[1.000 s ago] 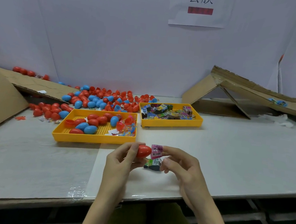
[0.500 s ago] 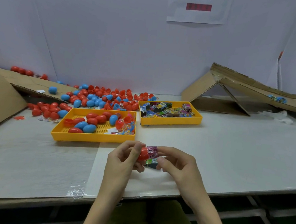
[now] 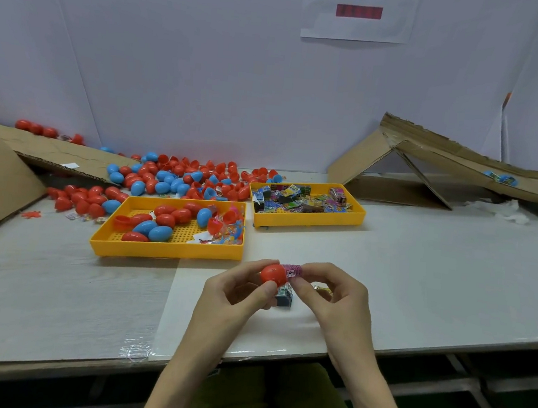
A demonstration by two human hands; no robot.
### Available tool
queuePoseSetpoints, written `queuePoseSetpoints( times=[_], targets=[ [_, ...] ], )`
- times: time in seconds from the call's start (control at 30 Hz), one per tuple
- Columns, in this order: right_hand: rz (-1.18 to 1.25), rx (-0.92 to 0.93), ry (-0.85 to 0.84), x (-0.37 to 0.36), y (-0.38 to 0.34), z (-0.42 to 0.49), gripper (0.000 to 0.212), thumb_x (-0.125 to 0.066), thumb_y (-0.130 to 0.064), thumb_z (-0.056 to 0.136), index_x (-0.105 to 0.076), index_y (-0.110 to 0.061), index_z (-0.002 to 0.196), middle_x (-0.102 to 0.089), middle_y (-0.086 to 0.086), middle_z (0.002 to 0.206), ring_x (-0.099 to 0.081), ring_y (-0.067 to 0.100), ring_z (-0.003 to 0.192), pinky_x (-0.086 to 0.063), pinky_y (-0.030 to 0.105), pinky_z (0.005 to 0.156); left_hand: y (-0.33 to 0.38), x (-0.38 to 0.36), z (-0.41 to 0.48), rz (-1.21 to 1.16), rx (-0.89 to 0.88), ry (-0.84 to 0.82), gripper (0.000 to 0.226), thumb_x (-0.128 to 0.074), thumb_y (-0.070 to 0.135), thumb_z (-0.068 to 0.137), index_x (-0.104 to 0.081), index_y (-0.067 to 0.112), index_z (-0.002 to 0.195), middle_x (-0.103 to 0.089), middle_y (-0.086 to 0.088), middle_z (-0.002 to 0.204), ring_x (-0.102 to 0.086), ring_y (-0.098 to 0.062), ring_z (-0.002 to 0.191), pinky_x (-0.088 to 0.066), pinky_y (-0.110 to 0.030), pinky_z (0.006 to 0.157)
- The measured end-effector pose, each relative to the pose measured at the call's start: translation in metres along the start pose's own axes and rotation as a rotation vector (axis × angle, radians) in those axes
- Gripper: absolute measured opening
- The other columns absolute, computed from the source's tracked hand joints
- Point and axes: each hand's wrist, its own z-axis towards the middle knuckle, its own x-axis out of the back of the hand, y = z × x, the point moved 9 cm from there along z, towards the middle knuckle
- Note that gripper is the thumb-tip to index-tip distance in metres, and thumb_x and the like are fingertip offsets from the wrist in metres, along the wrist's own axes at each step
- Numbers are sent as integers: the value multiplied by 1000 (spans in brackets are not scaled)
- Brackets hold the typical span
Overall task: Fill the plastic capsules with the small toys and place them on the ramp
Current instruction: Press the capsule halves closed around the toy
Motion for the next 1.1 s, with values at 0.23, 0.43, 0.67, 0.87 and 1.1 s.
queuePoseSetpoints(
  times=[0.23, 0.43, 0.67, 0.87, 1.1],
  targets=[
    [51, -9, -62, -4, 1, 0, 15, -77, -14, 83, -74, -29, 85, -73, -5, 85, -66, 8, 82, -51, 17, 71, 1, 1, 0, 41, -27, 44, 31, -70, 40, 78, -71, 35, 109, -76, 5, 89, -72, -14, 80, -55, -18, 72],
    [66, -32, -108, -6, 5, 1, 12, -75, -13, 85, -74, -25, 84, -70, -4, 87, -63, 8, 83, -50, 20, 74, 0, 0, 0, 74, -41, 44, 33, -69, 44, 77, -69, 37, 110, -76, 9, 89, -72, -13, 83, -55, -17, 71],
    [122, -90, -159, -10, 11, 3, 7, -70, -13, 88, -76, -15, 91, -68, -2, 89, -61, 6, 83, -47, 26, 75, 0, 0, 0, 77, -41, 45, 35, -68, 46, 77, -69, 39, 112, -75, 9, 91, -72, -14, 84, -56, -18, 71],
    [151, -98, -185, -11, 12, 4, 10, -67, -14, 88, -74, -8, 92, -65, 5, 91, -59, 8, 83, -49, 23, 74, 1, 0, -1, 69, -51, 37, 35, -69, 44, 79, -68, 38, 113, -76, 7, 91, -73, -15, 84, -56, -19, 72],
    [223, -127, -220, -13, 14, 4, 13, -74, -23, 79, -74, -11, 84, -62, -3, 92, -57, 9, 87, -48, 21, 74, 3, -1, -1, 66, -62, 40, 35, -70, 42, 78, -71, 32, 112, -76, 4, 89, -73, -17, 83, -56, -19, 72]
  ],
)
